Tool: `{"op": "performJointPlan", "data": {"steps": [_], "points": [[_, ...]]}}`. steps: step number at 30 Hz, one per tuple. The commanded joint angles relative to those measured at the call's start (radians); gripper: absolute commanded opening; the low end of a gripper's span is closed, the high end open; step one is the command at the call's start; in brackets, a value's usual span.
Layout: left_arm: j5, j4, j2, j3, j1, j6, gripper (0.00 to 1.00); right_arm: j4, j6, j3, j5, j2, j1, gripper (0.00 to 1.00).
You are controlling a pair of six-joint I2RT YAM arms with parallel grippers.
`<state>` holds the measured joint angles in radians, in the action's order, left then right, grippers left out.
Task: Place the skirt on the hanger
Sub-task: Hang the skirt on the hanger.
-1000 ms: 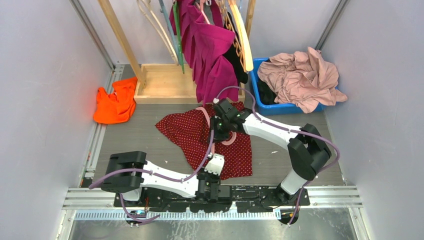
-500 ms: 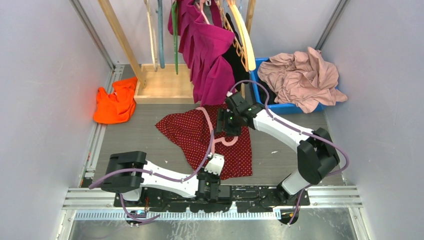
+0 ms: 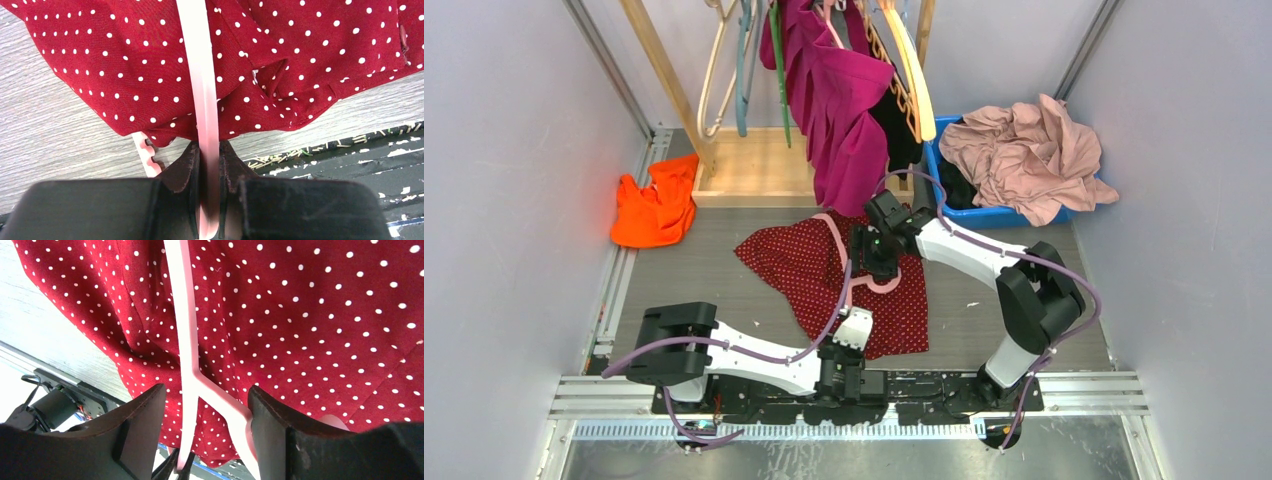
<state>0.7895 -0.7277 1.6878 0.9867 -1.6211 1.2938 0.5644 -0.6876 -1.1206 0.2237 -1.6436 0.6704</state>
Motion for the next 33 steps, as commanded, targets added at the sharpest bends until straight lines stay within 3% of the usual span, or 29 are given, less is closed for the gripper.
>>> {"op": "performJointPlan", "data": {"steps": [1,5,10,11,12,15,18,26,33], "points": [[-0.003,0.123,-0.016,-0.015,0.004,0.032,0.00,-0.068,-0.033,-0.040,0.069,-0.016,0.038,0.66],[-0.001,0.137,-0.026,-0.023,0.003,0.030,0.00,-0.078,-0.042,-0.051,0.083,-0.036,0.063,0.62],[0.000,0.150,-0.036,-0.036,0.004,0.026,0.00,-0.102,-0.059,-0.049,0.092,-0.033,0.072,0.33],[0.000,0.150,-0.038,-0.039,0.004,0.025,0.00,-0.103,-0.061,-0.049,0.091,-0.030,0.072,0.32],[0.001,0.150,-0.042,-0.043,0.003,0.029,0.00,-0.099,-0.060,-0.050,0.090,-0.025,0.072,0.33],[-0.002,0.171,-0.067,-0.067,0.003,0.033,0.00,-0.063,-0.044,-0.051,0.072,-0.003,0.071,0.49],[0.003,0.170,-0.086,-0.078,0.004,0.032,0.00,-0.039,-0.037,-0.030,0.036,0.044,0.060,0.57],[0.008,0.176,-0.151,-0.123,0.001,0.033,0.00,-0.055,-0.082,0.091,0.007,0.204,-0.032,0.62],[0.021,0.134,-0.198,-0.134,-0.007,0.037,0.00,-0.035,-0.094,0.101,0.034,0.237,-0.051,0.62]]}}
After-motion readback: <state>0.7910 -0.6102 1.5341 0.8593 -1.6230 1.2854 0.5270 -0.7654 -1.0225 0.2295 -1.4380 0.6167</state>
